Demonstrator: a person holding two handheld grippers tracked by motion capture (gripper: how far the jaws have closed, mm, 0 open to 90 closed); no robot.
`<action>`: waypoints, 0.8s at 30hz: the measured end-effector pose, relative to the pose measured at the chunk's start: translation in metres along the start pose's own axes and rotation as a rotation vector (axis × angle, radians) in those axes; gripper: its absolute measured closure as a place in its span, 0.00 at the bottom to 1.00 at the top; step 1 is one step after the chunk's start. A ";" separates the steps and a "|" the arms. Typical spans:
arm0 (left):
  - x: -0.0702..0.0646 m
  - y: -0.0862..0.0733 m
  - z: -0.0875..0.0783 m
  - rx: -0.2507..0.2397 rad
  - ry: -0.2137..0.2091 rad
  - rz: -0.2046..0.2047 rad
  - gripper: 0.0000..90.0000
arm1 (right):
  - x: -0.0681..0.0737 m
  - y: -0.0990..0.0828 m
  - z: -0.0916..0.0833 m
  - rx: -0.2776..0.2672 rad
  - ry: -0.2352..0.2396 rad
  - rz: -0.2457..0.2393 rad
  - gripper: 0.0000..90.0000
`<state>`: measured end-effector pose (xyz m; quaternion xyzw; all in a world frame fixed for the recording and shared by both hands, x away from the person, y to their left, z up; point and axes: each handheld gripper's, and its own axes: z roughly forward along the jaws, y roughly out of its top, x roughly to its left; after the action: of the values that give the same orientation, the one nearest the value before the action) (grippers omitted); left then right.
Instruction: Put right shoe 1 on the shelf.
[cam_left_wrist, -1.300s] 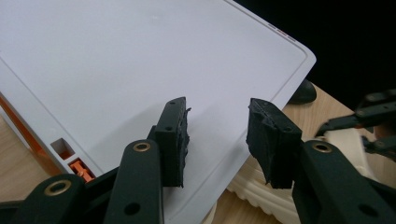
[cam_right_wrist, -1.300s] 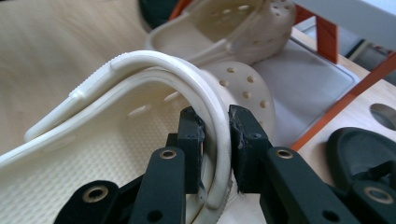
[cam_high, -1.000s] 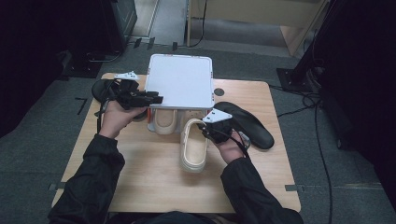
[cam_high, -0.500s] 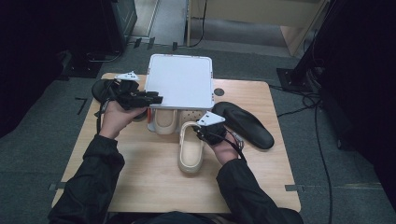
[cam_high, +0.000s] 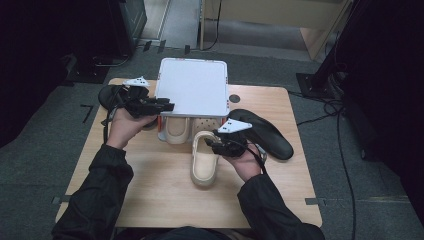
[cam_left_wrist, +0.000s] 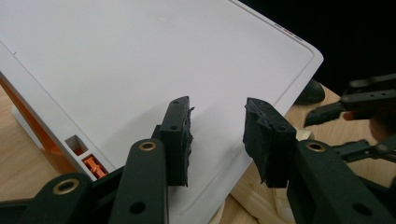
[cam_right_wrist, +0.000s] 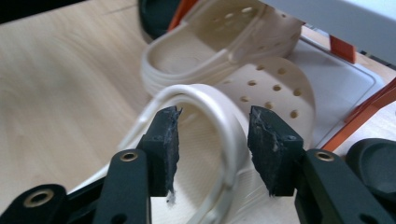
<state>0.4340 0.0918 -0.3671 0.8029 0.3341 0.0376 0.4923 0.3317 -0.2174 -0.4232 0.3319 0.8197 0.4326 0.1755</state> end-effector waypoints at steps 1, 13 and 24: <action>0.000 0.000 0.000 0.000 0.000 0.000 0.68 | 0.002 0.000 -0.003 0.002 0.007 0.004 0.63; 0.000 0.000 0.000 -0.001 0.000 0.001 0.68 | 0.030 -0.028 -0.020 0.015 0.097 0.026 0.81; -0.001 -0.001 0.000 -0.004 0.003 0.003 0.68 | 0.059 -0.058 -0.023 0.052 0.165 0.033 0.84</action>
<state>0.4331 0.0914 -0.3677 0.8024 0.3337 0.0404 0.4932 0.2535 -0.2133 -0.4583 0.3130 0.8369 0.4397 0.0914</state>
